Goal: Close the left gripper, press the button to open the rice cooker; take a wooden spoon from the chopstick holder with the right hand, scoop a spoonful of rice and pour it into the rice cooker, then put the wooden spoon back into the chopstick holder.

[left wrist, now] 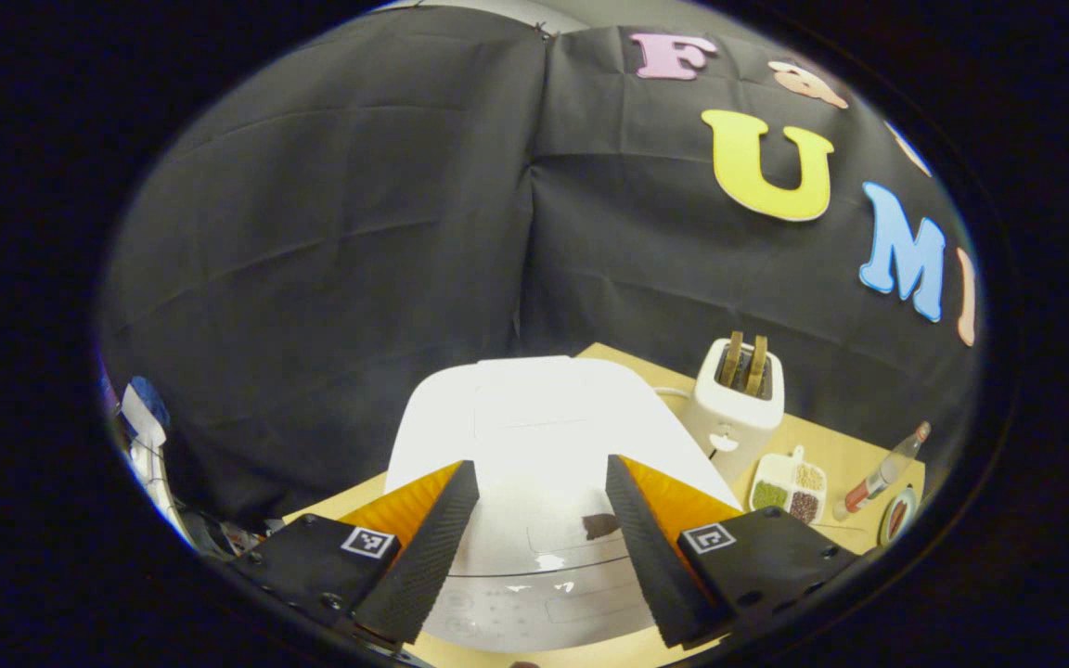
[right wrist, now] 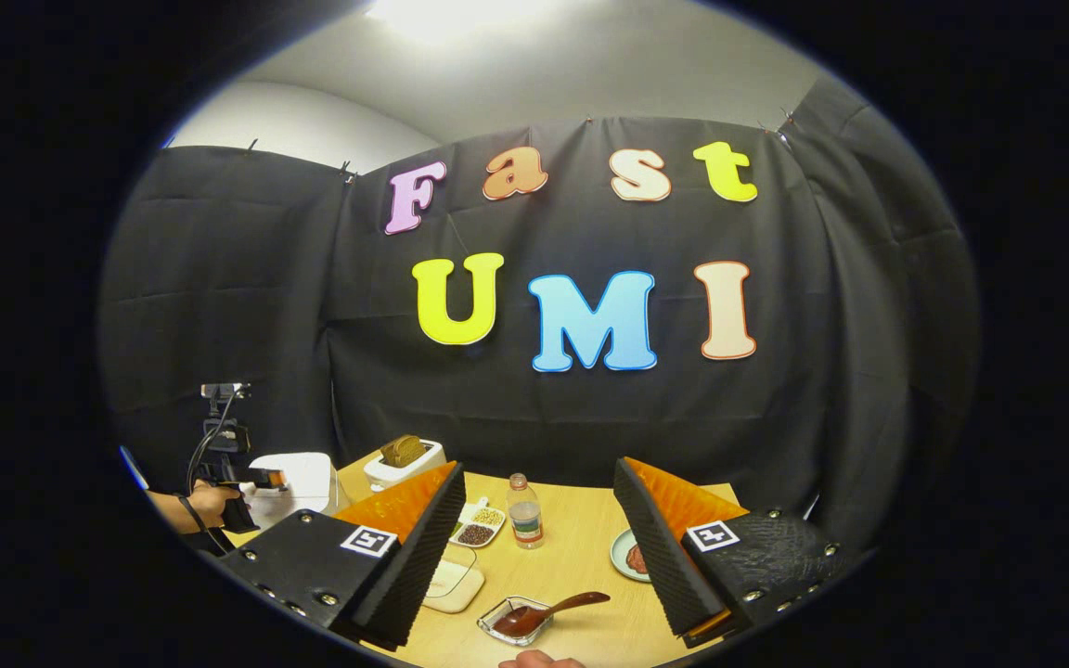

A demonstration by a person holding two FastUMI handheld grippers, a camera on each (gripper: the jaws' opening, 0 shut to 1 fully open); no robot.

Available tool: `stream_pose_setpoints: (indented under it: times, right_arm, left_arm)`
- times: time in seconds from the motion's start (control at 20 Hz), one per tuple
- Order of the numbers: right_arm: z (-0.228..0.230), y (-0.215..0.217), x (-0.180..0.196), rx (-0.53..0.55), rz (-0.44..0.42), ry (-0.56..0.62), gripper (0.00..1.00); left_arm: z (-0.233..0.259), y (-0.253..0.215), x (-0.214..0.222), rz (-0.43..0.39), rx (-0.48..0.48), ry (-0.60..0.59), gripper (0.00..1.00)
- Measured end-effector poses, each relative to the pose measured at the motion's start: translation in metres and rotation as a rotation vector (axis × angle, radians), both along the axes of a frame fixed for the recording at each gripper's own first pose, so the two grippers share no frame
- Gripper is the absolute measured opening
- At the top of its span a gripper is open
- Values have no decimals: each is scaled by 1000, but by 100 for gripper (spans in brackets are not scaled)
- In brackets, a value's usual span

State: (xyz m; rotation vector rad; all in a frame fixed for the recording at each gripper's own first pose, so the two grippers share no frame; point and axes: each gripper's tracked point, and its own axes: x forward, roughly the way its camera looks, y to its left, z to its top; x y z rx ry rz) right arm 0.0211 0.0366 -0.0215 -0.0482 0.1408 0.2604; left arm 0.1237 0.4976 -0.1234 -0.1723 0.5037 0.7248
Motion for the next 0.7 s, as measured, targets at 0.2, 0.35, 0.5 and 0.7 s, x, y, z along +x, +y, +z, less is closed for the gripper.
stream_pose_setpoints:
  times: [0.2,0.35,0.5,0.7]
  right_arm:
    - [-1,-13,-10,38,31,-5,98]
    - [4,-25,-13,65,5,-6,98]
    - [25,-37,-26,75,-64,-60,97]
    - [30,-45,-56,37,-120,-81,97]
  left_arm:
    - [58,-33,-11,-74,92,-101,96]
    - [103,-65,-15,-154,140,-182,97]
    - [150,-115,-16,-240,156,-304,97]
    - [194,-195,-29,-389,144,-398,96]
